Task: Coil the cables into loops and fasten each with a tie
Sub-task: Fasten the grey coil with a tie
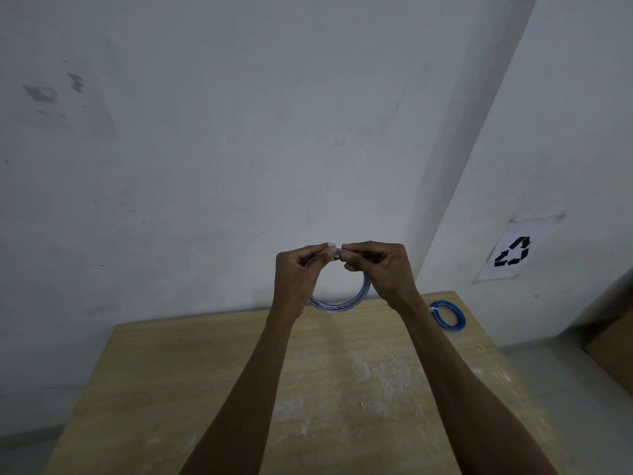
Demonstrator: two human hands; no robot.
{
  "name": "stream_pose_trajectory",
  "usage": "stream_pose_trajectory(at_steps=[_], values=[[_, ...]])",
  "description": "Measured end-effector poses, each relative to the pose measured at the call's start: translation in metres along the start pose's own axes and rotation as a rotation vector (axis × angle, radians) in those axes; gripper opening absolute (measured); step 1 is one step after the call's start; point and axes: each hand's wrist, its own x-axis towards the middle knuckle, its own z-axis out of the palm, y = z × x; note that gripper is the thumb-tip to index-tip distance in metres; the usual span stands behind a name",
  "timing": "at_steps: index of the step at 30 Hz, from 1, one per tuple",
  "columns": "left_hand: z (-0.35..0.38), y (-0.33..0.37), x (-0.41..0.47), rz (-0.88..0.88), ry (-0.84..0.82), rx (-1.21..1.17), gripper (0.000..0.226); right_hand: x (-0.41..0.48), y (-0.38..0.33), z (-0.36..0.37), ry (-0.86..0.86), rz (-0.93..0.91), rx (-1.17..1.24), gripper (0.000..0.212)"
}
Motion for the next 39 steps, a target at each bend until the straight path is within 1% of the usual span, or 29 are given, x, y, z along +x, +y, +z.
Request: stream_pose_trajectory(at_steps=[3, 6, 13, 17, 21, 24, 33, 36, 39], values=[[-0.0013, 0.0036, 0.0007, 0.002, -0.019, -0.009, 0.018, -0.0015, -0.0018, 0.0021, 0.014, 0.030, 0.092, 0.022], [-0.0017, 0.0063, -0.0002, 0.013, -0.030, -0.025, 0.019, -0.0022, -0.0036, 0.0028, 0.013, 0.037, 0.130, 0.022], [-0.0038, 0.0058, -0.0005, -0.004, -0.042, -0.015, 0.020, -0.0027, -0.0031, 0.0046, 0.037, -0.016, 0.039, 0.020], [-0.0040, 0.0071, -0.0013, 0.018, -0.048, 0.031, 0.018, -0.0039, -0.0022, 0.0068, 0.053, -0.002, 0.065, 0.018], [-0.0065, 0.0065, -0.0022, 0.033, -0.088, 0.061, 0.011, -0.0048, -0.0003, 0.0064, 0.052, 0.013, 0.064, 0.018], [-0.0085, 0.0065, -0.0026, 0.051, -0.117, 0.044, 0.017, -0.0050, 0.0000, 0.0062, 0.049, 0.001, 0.045, 0.019], [-0.0073, 0.0088, -0.0023, 0.030, -0.070, 0.020, 0.019, -0.0004, -0.0014, 0.0047, 0.026, 0.046, 0.068, 0.018], [-0.0075, 0.0090, -0.0013, 0.025, -0.077, 0.022, 0.018, -0.0004, -0.0004, 0.0044, 0.032, 0.029, 0.038, 0.019], [-0.0064, 0.0091, -0.0003, 0.012, -0.050, 0.007, 0.015, -0.0011, -0.0033, 0.0057, 0.048, 0.028, 0.064, 0.020]])
